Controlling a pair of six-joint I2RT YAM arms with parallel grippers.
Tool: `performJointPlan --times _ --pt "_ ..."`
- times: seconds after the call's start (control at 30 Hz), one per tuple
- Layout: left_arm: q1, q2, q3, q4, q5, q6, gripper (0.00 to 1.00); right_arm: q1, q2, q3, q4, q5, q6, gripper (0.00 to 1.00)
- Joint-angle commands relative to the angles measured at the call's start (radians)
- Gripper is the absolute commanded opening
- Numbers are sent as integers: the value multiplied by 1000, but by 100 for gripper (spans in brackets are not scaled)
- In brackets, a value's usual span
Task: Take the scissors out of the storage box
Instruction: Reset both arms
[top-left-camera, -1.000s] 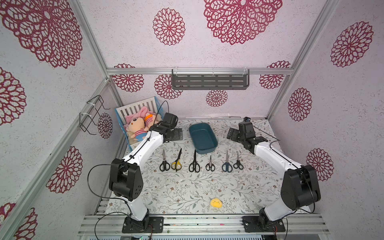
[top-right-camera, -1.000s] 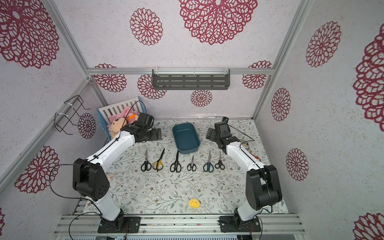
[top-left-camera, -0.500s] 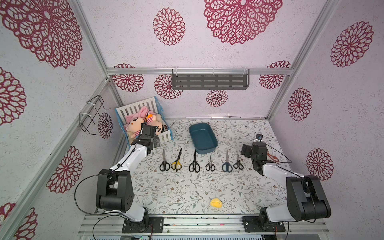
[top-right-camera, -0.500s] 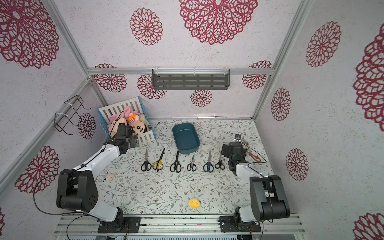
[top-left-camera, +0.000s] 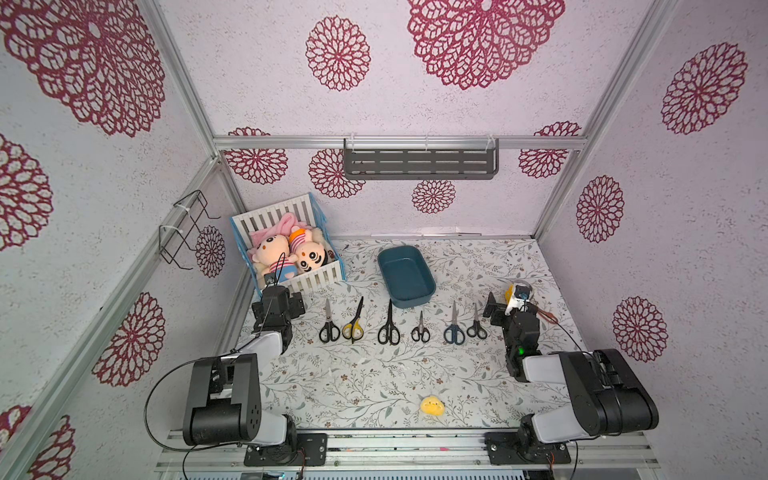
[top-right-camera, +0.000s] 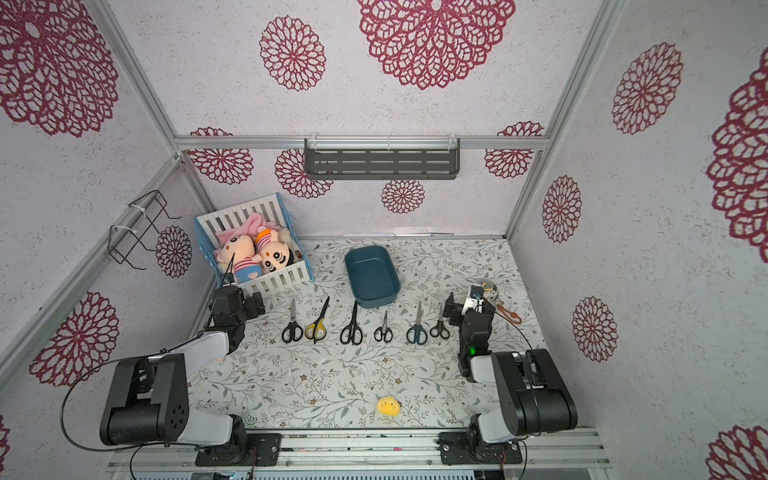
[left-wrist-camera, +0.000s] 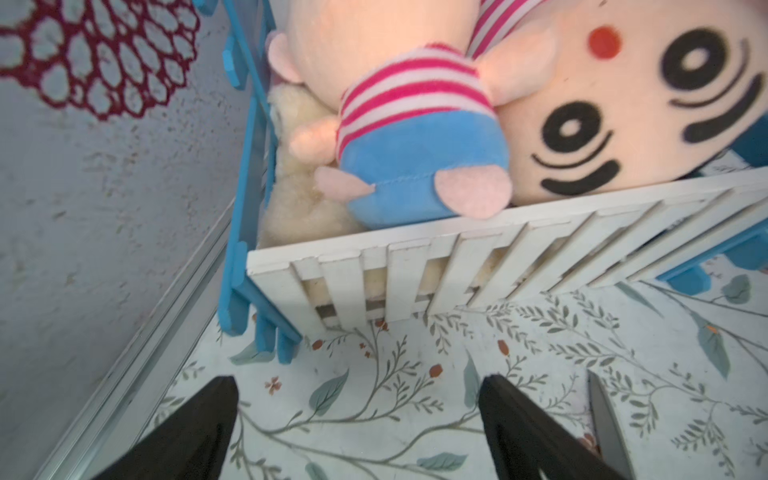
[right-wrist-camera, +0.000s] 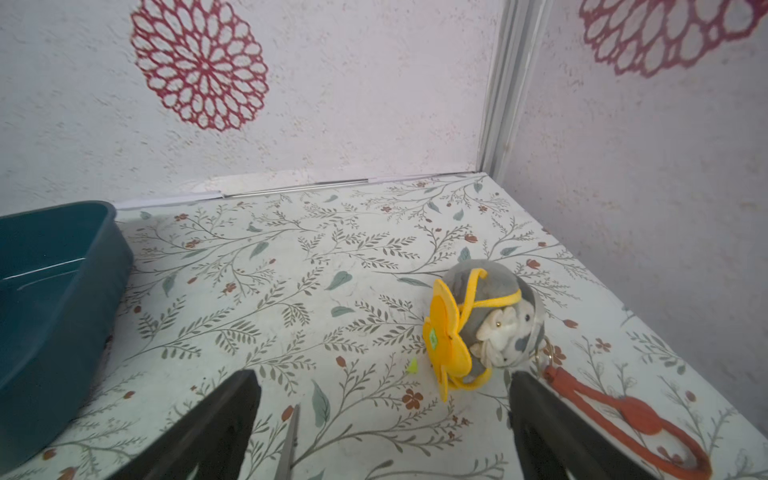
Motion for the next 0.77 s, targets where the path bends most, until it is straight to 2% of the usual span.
performJointPlan --times 0.0,0.03,0.1,0.17,0.23,0.33,0.73 --pt "4 45 -80 321 64 47 97 1 58 -70 324 -62 -43 99" --pt "16 55 -100 386 64 29 97 0 42 -60 272 -53 -34 99" --pt "35 50 -128 396 107 9 97 0 50 -61 293 -57 -40 99" --pt "37 87 -157 514 129 24 97 -1 52 -62 296 -57 -41 99" --pt "41 67 -146 449 134 16 97 0 54 -60 296 -57 -42 99" --pt "41 82 -159 503 129 19 97 1 48 -58 280 -55 -41 99" --pt "45 77 -150 478 139 18 97 2 49 -59 283 -56 -41 99"
